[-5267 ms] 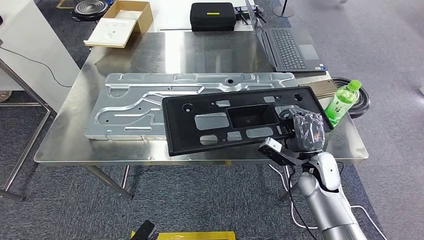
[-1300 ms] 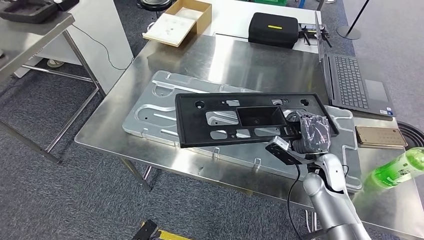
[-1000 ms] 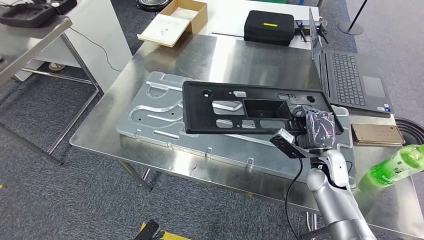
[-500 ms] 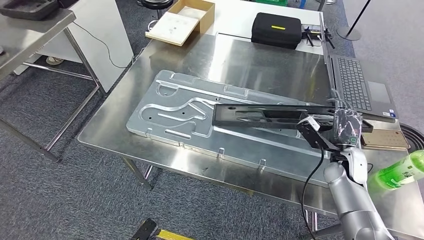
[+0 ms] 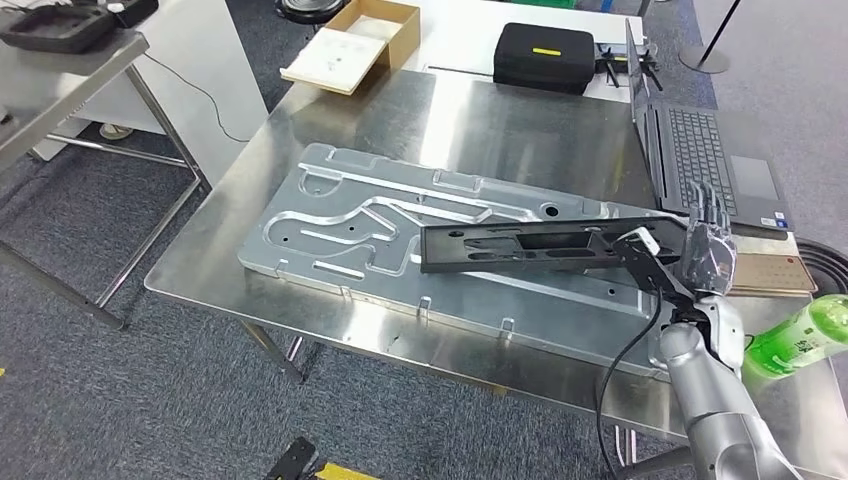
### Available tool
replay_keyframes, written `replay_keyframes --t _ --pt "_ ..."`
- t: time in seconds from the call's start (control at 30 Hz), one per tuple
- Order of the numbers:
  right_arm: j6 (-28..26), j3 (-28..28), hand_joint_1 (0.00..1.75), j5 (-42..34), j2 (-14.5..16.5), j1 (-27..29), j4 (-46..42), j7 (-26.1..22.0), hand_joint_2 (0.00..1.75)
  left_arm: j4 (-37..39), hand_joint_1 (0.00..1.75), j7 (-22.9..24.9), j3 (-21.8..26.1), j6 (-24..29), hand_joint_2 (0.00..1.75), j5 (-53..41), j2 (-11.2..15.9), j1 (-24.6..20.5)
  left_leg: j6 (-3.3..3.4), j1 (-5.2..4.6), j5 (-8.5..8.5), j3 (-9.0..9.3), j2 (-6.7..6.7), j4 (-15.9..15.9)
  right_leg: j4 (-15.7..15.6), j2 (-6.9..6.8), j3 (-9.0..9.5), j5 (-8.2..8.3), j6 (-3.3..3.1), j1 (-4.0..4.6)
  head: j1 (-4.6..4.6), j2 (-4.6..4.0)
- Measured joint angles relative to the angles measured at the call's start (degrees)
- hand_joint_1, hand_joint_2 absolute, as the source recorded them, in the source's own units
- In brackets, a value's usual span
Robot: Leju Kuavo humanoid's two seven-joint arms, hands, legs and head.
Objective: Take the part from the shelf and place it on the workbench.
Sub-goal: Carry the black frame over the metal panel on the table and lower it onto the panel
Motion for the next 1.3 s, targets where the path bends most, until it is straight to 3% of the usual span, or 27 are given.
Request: replay_keyframes --t 0.07,0.1,0.2,0.27,0.4,0.47,0.53,0.57,0.6,0.63,0.7,0.77,0.87,0.93,1.03,1.07,1.1,1.13,1.23,1.3 --pt "1.6 -0.4 0.00 -1.4 0.0 -0.2 1.0 -0.3 1.75 0.0 0.00 0.0 0.0 0.1 1.75 0.0 0.0 0.2 -0.20 0.21 -1.34 -2.47 0.01 5.1 0.0 -0.06 -0.03 -0.01 -0.03 0.04 0.01 0.00" --pt "2.9 -0.6 0.00 -2.3 0.0 -0.3 1.5 -0.5 1.75 0.0 0.00 0.0 0.0 0.2 1.75 0.0 0.0 0.3 -0.18 0.26 -0.37 -2.24 0.02 4.5 0.0 -0.06 -0.02 0.00 -0.03 0.04 0.00 0.00" --pt "6.8 -1.1 0.00 -5.2 0.0 -1.0 2.9 -1.1 1.75 0.0 0.00 0.0 0.0 0.4 1.75 0.0 0.1 0.2 0.41 0.16 4.88 2.95 0.09 -6.2 0.1 0.02 0.11 -0.01 0.16 0.10 -0.01 0.00" --pt "7.8 -1.4 0.00 -6.0 0.0 -1.5 3.5 -1.3 1.75 0.0 0.00 0.0 0.0 0.5 1.75 0.0 0.2 0.0 0.85 -0.12 5.96 5.00 0.10 -10.5 0.1 0.04 0.05 0.09 0.70 0.17 0.01 0.00" --pt "9.9 -1.7 0.00 -7.3 0.0 -2.2 4.6 -1.7 0.00 0.0 0.00 -0.1 0.0 0.5 1.75 0.0 0.4 0.1 2.03 -0.15 6.61 5.49 0.00 -11.8 0.6 0.02 -0.20 -0.37 1.94 -0.02 0.02 0.00" --pt "13.1 -2.0 0.00 -9.4 -0.1 -2.8 5.3 -2.4 0.00 0.0 0.00 -0.2 0.0 0.6 1.75 0.0 0.4 0.0 2.60 -0.05 7.08 5.78 0.07 -12.5 5.2 0.04 -2.29 -3.20 2.08 -0.02 0.04 0.00" --pt "17.2 -2.6 0.00 -12.4 -0.2 -3.3 6.2 -3.6 0.00 0.0 0.00 -0.2 0.0 0.7 1.75 0.0 0.4 0.1 2.80 -0.14 7.12 5.74 0.10 -12.5 12.4 0.06 -5.76 -6.36 2.21 -0.03 0.03 0.00" --pt "19.5 -2.9 0.00 -14.1 -0.2 -3.4 6.5 -4.6 0.00 0.0 0.00 -0.2 0.0 0.7 1.75 -0.1 0.4 0.2 2.80 -0.15 7.07 5.76 0.10 -12.5 14.6 0.05 -6.89 -6.77 2.31 -0.09 0.04 0.00" --pt "22.0 -3.1 0.00 -15.8 -0.3 -3.6 6.7 -5.8 0.00 0.0 0.00 -0.3 0.0 0.7 1.75 -0.1 0.5 0.3 2.76 -0.12 6.97 5.82 0.11 -12.4 14.9 0.04 -7.09 -6.12 2.40 -0.14 0.04 0.00" --pt "24.5 -3.2 0.00 -17.6 -0.5 -3.8 6.8 -7.1 0.00 0.0 0.00 -0.3 0.0 0.6 1.75 -0.1 0.5 0.3 2.63 -0.06 6.80 5.93 0.12 -12.2 12.9 0.03 -6.16 -4.49 2.45 -0.19 0.05 0.00" --pt "28.6 -3.3 0.00 -20.5 -0.8 -4.4 6.9 -9.0 0.00 0.0 0.00 -0.3 0.0 0.5 1.75 -0.1 0.5 0.3 2.11 0.05 6.22 6.06 0.22 -11.7 5.4 0.04 -2.42 -0.90 2.39 -0.19 0.06 0.00" --pt "30.6 -3.3 0.00 -21.8 -0.9 -4.5 6.9 -9.7 0.00 0.0 0.00 -0.3 0.0 0.5 1.75 -0.1 0.6 0.3 1.49 -0.01 5.67 5.93 0.39 -11.1 0.7 0.13 -0.17 0.37 2.00 -0.04 0.03 0.00" --pt "31.2 -3.3 0.00 -22.1 -0.6 -4.1 6.9 -10.0 0.00 0.0 0.00 -0.4 0.0 0.5 1.75 -0.1 0.6 0.2 0.79 -0.06 5.43 5.73 0.45 -10.8 0.3 0.02 -0.16 0.14 1.17 0.09 0.02 0.00" --pt "31.2 -3.4 0.00 -22.1 -0.5 -4.3 6.9 -10.1 0.00 0.0 0.00 -0.4 0.0 0.5 1.75 -0.1 0.7 0.2 0.25 0.01 4.03 4.91 0.43 -9.0 0.1 -0.25 -0.14 0.21 0.63 -0.05 0.01 0.00" --pt "33.0 -3.4 0.00 -23.4 -0.5 -4.2 6.6 -11.3 0.00 0.0 0.00 -0.4 0.0 0.5 1.75 -0.2 0.8 0.3 -0.34 0.24 -1.01 0.33 0.43 0.9 0.1 -0.56 -0.17 0.20 0.12 0.05 -0.03 0.00" --pt "34.3 -3.4 0.00 -24.5 -0.4 -3.8 6.2 -12.3 0.00 0.0 0.00 -0.4 0.0 0.4 1.75 -0.3 0.8 0.4 -0.39 0.28 -1.91 -1.13 0.43 3.9 0.1 -0.63 -0.18 0.17 0.07 0.15 -0.03 0.00" --pt "35.3 -3.3 0.00 -25.4 -0.3 -3.3 5.4 -13.4 0.00 0.0 0.00 -0.4 0.0 0.4 1.75 -0.4 0.8 0.5 -0.33 0.28 -1.63 -1.62 0.43 4.7 0.1 -0.65 -0.17 0.14 0.02 0.22 -0.04 0.00" --pt "35.4 -3.3 0.00 -26.0 -0.1 -2.8 4.1 -14.6 0.00 0.0 0.00 -0.4 0.0 0.4 1.75 -0.5 0.8 0.6 -0.18 0.27 -0.30 -1.08 0.43 3.4 0.2 -0.65 -0.13 0.11 0.00 0.29 -0.04 0.00" --pt "31.1 -2.6 0.00 -25.0 1.4 -1.1 -1.6 -16.9 0.00 0.0 0.00 -0.4 0.0 0.3 1.75 -0.7 0.8 0.5 0.71 0.02 4.97 3.91 0.44 -7.4 0.2 -0.61 0.04 0.06 0.09 0.46 -0.02 0.00" --pt "27.5 -1.7 0.00 -24.0 2.6 0.2 -5.9 -17.2 0.00 0.0 0.00 -0.2 0.0 0.3 1.75 -0.9 0.9 0.3 1.05 -0.30 5.66 5.45 0.42 -10.8 0.1 -0.56 0.00 0.17 0.48 0.47 -0.02 0.00"
